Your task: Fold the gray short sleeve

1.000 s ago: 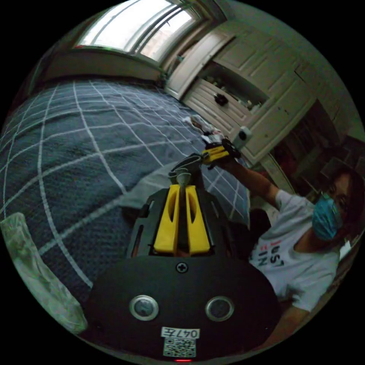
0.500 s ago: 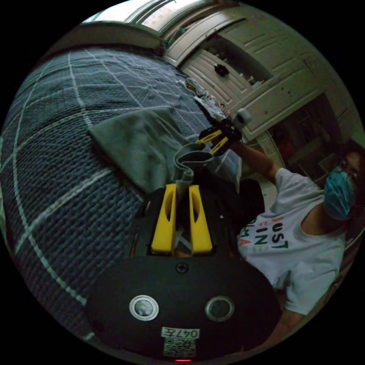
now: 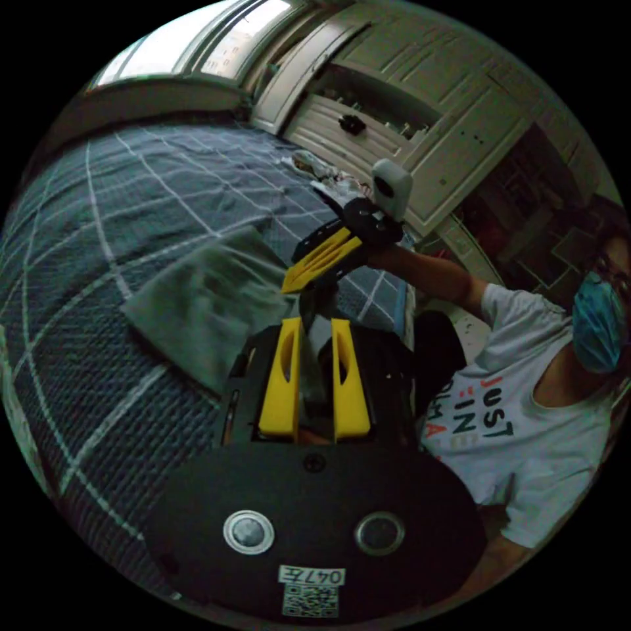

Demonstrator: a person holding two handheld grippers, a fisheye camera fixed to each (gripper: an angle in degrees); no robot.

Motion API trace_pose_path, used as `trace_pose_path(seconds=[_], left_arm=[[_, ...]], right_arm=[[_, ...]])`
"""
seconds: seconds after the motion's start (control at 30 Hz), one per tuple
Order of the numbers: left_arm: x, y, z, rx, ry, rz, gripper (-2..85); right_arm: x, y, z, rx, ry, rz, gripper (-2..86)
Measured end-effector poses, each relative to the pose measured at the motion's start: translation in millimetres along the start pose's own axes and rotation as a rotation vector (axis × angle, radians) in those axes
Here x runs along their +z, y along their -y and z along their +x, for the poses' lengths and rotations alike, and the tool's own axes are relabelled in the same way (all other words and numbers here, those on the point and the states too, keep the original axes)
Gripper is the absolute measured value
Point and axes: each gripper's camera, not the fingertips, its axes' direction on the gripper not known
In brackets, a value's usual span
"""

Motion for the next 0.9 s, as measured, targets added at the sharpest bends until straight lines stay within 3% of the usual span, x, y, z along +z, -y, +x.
trace_pose_path(seconds=[0.1,0.3,0.4,0.47,0.57,0.77,0.9], left_arm=[[19.2,-6.2,12.6,0.022,-0.072,-0.048,7.2],[23.2,-29.2,53.6,0.124,-0.038,-0.088,7.1],[7.5,-20.7,54.6,0.118,0.136,-0.032,7.4],[-9.5,-2.2,44.0,0.099,0.337,0.063,7.4],[-1.4,27.4,20.5,0.138,0.490,-0.030,9.1],[41.2,40.6,-23.6,0.131,0.323,-0.238,12.9],[60.5,27.1,-18.3,0.190,0.293,-0.309,4.7]], right_arm=[[-2.9,-13.4,-24.1,-0.075,0.070,-0.008,-0.4],[-26.1,-61.1,-69.6,-0.142,-0.050,0.029,0.5],[-29.7,-68.3,-65.2,-0.163,-0.047,0.014,1.5],[-44.9,-65.0,-47.9,-0.125,-0.119,0.106,3.2],[-56.4,-48.7,-0.8,-0.040,-0.183,0.176,8.0],[-11.3,-37.9,68.4,0.027,-0.054,-0.018,9.3],[-3.1,-47.5,62.6,-0.030,-0.014,0.027,2.8]])
